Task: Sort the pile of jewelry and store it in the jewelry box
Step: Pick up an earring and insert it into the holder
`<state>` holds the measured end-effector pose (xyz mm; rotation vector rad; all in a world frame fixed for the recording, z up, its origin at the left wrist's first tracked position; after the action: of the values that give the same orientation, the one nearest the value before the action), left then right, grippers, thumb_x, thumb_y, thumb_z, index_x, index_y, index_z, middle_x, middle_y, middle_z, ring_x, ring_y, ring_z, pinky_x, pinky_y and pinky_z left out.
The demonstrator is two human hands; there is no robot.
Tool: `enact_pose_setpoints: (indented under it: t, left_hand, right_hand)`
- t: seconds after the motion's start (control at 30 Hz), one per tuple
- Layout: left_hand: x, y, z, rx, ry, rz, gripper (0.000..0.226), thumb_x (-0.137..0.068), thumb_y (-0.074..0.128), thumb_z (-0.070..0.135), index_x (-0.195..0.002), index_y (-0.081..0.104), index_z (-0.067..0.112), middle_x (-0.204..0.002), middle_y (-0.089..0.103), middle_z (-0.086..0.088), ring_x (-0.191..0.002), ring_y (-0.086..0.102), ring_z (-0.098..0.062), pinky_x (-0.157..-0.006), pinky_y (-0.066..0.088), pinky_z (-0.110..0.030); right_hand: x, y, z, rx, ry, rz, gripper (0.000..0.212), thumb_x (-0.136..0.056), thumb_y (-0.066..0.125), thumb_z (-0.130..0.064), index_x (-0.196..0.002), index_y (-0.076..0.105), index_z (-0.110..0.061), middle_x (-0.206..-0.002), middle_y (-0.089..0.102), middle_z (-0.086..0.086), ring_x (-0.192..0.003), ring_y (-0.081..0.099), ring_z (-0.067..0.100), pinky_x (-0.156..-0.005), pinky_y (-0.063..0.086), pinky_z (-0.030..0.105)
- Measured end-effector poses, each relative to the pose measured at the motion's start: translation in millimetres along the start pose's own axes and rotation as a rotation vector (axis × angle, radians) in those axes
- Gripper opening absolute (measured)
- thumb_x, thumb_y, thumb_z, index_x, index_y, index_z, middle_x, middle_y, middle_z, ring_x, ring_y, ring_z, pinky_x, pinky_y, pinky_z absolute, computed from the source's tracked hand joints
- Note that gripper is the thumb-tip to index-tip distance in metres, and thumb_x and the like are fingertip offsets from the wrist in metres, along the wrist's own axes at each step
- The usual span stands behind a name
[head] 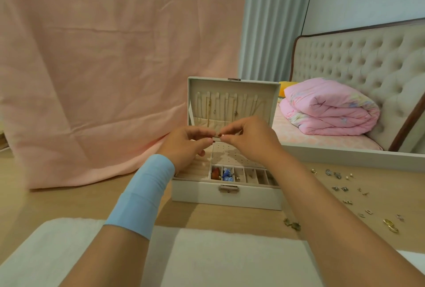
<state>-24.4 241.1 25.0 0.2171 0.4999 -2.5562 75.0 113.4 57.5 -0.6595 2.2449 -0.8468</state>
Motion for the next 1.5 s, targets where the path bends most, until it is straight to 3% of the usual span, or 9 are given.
enact_pose_setpoints:
  t: [0.13, 0.23, 0.5, 0.87, 1.07, 1.17, 1.27, 1.37, 1.5]
  left_hand:
    - [-2.5, -8.8, -11.4, -0.008, 0.014, 0.084, 0.017, -0.091, 0.069, 0.017, -0.103, 0.074, 0.028, -0.089, 0.071, 0.004, -0.054, 0.059, 0.004, -0.059, 0.050, -0.012]
    - [-4.8, -12.9, -13.4, 0.003, 0.032, 0.129, 0.017, -0.091, 0.069, 0.017, -0.105, 0.074, 0.026, -0.086, 0.068, 0.005, -0.052, 0.059, 0.003, -0.055, 0.047, -0.007]
    - [-5.6, -12.3, -17.6, 0.000, 0.044, 0.155, 0.013, -0.091, 0.069, 0.020, -0.102, 0.073, 0.026, -0.081, 0.071, 0.007, -0.054, 0.060, -0.001, -0.057, 0.051, -0.012]
    - [-5.0, -13.6, -18.7, 0.069, 0.013, 0.185, 0.007, -0.094, 0.064, 0.022, -0.100, 0.067, 0.025, -0.084, 0.075, 0.008, -0.058, 0.065, -0.011, -0.060, 0.054, -0.018]
    - [-7.6, -10.1, -18.9, 0.064, -0.009, 0.181, 0.008, -0.097, 0.059, 0.022, -0.095, 0.066, 0.018, -0.089, 0.075, 0.008, -0.069, 0.072, -0.015, -0.068, 0.056, -0.026]
    - [-8.2, -11.7, -12.0, 0.003, 0.029, 0.220, 0.008, -0.094, 0.063, 0.026, -0.093, 0.069, 0.022, -0.088, 0.071, 0.010, -0.074, 0.067, -0.009, -0.066, 0.049, -0.020]
    - [-10.2, -10.0, -6.4, 0.086, 0.020, 0.228, 0.007, -0.093, 0.065, 0.028, -0.091, 0.071, 0.024, -0.085, 0.070, 0.008, -0.068, 0.062, -0.007, -0.063, 0.048, -0.023]
    - [-11.0, -6.6, 1.3, 0.151, -0.017, 0.205, 0.010, -0.094, 0.064, 0.028, -0.097, 0.071, 0.022, -0.087, 0.073, 0.004, -0.068, 0.063, -0.006, -0.060, 0.051, -0.024]
    - [-16.5, -6.6, 10.3, 0.201, -0.041, 0.203, 0.010, -0.093, 0.065, 0.028, -0.096, 0.073, 0.022, -0.085, 0.073, 0.004, -0.070, 0.064, -0.009, -0.063, 0.051, -0.026]
  right_hand:
    - [-6.5, 22.1, 13.3, 0.178, 0.021, -0.049, 0.013, -0.090, 0.075, -0.032, -0.102, 0.079, -0.034, -0.094, 0.072, -0.018, -0.077, 0.055, -0.004, -0.067, 0.041, 0.017]
    - [-16.4, 26.8, 20.6, 0.199, 0.036, -0.026, 0.014, -0.089, 0.075, -0.030, -0.102, 0.080, -0.033, -0.103, 0.075, -0.013, -0.088, 0.062, 0.003, -0.078, 0.047, 0.024]
    - [-41.1, 40.5, 27.0, 0.272, 0.029, -0.059, 0.011, -0.086, 0.078, -0.031, -0.097, 0.080, -0.033, -0.096, 0.076, -0.014, -0.091, 0.066, 0.008, -0.085, 0.057, 0.039]
    - [-36.8, 47.5, 16.2, 0.517, -0.120, -0.143, 0.017, -0.096, 0.065, -0.032, -0.106, 0.077, -0.039, -0.110, 0.074, -0.017, -0.099, 0.065, 0.008, -0.084, 0.056, 0.035]
    - [-34.4, 45.8, 31.6, 0.282, -0.031, -0.134, 0.025, -0.099, 0.060, -0.021, -0.120, 0.067, -0.033, -0.113, 0.068, -0.011, -0.102, 0.062, 0.010, -0.093, 0.054, 0.036]
    - [-33.6, 30.0, 28.5, 0.064, -0.031, -0.097, 0.027, -0.098, 0.062, -0.016, -0.119, 0.065, -0.033, -0.102, 0.065, -0.014, -0.095, 0.062, 0.005, -0.088, 0.053, 0.033]
    - [-30.0, 14.6, 3.5, -0.190, -0.111, -0.109, 0.030, -0.088, 0.076, -0.013, -0.113, 0.070, -0.029, -0.098, 0.072, -0.011, -0.080, 0.065, -0.003, -0.077, 0.054, 0.025]
    - [-22.6, 9.6, -19.4, -0.385, -0.170, -0.166, 0.034, -0.080, 0.084, -0.010, -0.109, 0.074, -0.023, -0.096, 0.076, -0.005, -0.073, 0.071, 0.008, -0.073, 0.061, 0.027]
    - [-23.1, -2.9, -22.0, -0.449, -0.201, -0.055, 0.028, -0.082, 0.082, -0.012, -0.107, 0.078, -0.024, -0.093, 0.078, -0.006, -0.068, 0.070, 0.013, -0.072, 0.062, 0.028]
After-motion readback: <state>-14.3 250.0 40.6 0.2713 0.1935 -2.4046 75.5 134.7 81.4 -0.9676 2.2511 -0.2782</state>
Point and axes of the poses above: each hand's wrist, its own x-axis away from the middle knuckle, its own y-axis out of the palm, z = x × y, the point moved 10 cm from there along -x, towards the middle knuckle
